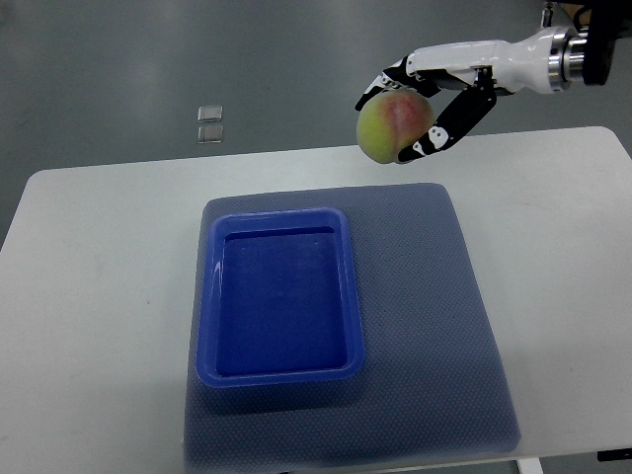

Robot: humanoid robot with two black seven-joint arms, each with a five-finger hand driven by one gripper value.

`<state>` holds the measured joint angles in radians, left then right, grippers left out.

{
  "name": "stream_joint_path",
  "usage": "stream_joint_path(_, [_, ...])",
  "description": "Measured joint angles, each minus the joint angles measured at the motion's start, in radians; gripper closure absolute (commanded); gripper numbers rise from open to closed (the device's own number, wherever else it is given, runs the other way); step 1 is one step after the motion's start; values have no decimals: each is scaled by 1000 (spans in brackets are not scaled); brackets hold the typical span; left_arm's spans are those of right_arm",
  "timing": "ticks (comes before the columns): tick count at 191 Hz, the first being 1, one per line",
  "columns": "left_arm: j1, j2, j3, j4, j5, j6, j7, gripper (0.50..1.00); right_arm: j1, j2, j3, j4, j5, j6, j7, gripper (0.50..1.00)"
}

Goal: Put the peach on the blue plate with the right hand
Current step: 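Carry the peach over the blue tray and lower it inside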

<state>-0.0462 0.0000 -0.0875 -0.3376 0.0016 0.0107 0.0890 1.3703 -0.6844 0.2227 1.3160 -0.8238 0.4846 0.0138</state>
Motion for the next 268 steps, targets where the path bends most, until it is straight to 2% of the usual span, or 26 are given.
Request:
stream_joint_path(56, [0, 0, 0, 2, -3, 0, 0, 500, -42, 437, -92, -298, -5, -50, 1, 1000])
stream_joint_path(93, [0, 0, -1, 6, -3, 0, 0, 500, -94, 636, -110, -430, -17, -75, 1, 1000])
stream_joint_path(94, [0, 0, -1, 6, -3, 0, 0, 500, -97, 644, -110, -434, -18, -75, 1, 983])
stream_joint_path(98, [0, 0, -1, 6, -3, 0, 0, 500, -104, 656, -111, -443, -18, -77, 1, 983])
stream_joint_path(115, [1, 0, -1, 8, -3, 0, 0, 500, -140, 678, -119, -476, -29, -97, 1, 979])
stream_joint_path(116, [1, 0, -1, 8, -3, 0, 0, 500, -142, 679, -120, -478, -30, -98, 1, 967])
stream_joint_path(144, [0, 0, -2, 9, -3, 0, 0, 500, -189, 684, -144, -509, -80, -117, 1, 944])
stream_joint_path(145, [0, 0, -2, 9, -3, 0, 0, 500, -190, 684, -145, -510, -81, -117, 1, 928])
stream_joint_path(160, [0, 0, -3, 9, -3, 0, 0, 500, -205, 684, -149, -521, -93, -118, 2, 908])
stream_joint_path(170, [0, 0, -3, 10, -3, 0, 0, 500, -215, 684, -150, -524, -96, -117, 3, 906])
stream_joint_path(171, [0, 0, -3, 10, -3, 0, 0, 500, -216, 684, -150, -524, -96, -117, 3, 863])
stream_joint_path(175, [0, 0, -3, 10, -3, 0, 0, 500, -218, 684, -150, -525, -97, -117, 3, 838])
stream_joint_path(187, [0, 0, -3, 11, -3, 0, 0, 500, -223, 685, -150, -526, -98, -117, 4, 832])
stream_joint_path(188, [0, 0, -3, 11, -3, 0, 0, 500, -223, 685, -150, -526, -98, -117, 4, 769])
stream_joint_path(189, [0, 0, -3, 11, -3, 0, 0, 500, -223, 685, -150, -526, -98, -117, 4, 769])
stream_joint_path(190, [1, 0, -3, 11, -3, 0, 0, 500, -224, 685, -150, -526, -98, -117, 4, 734])
stream_joint_path(191, [1, 0, -3, 11, -3, 0, 0, 500, -224, 685, -150, -527, -98, -117, 4, 734])
stream_joint_path(192, [1, 0, -3, 11, -3, 0, 0, 500, -224, 685, -150, -527, -98, -117, 4, 704])
stream_joint_path(193, [1, 0, -3, 11, -3, 0, 0, 500, -224, 685, -150, -527, -98, -117, 4, 703])
stream_joint_path(194, [1, 0, -3, 11, -3, 0, 0, 500, -224, 685, -150, -527, -98, -118, 4, 675])
stream_joint_path(196, [1, 0, -2, 11, -3, 0, 0, 500, -225, 685, -150, -527, -98, -118, 4, 654])
stream_joint_path(202, [1, 0, -2, 11, -3, 1, 0, 500, -225, 684, -150, -527, -98, -118, 4, 615])
stream_joint_path(211, [1, 0, -2, 11, -3, 1, 0, 500, -227, 684, -149, -528, -97, -118, 4, 615])
stream_joint_path(229, [0, 0, -1, 11, -3, 2, 0, 500, -231, 684, -147, -528, -97, -119, 5, 570])
stream_joint_path(268, [0, 0, -2, 11, -3, 2, 0, 500, -227, 684, -138, -528, -96, -118, 5, 568])
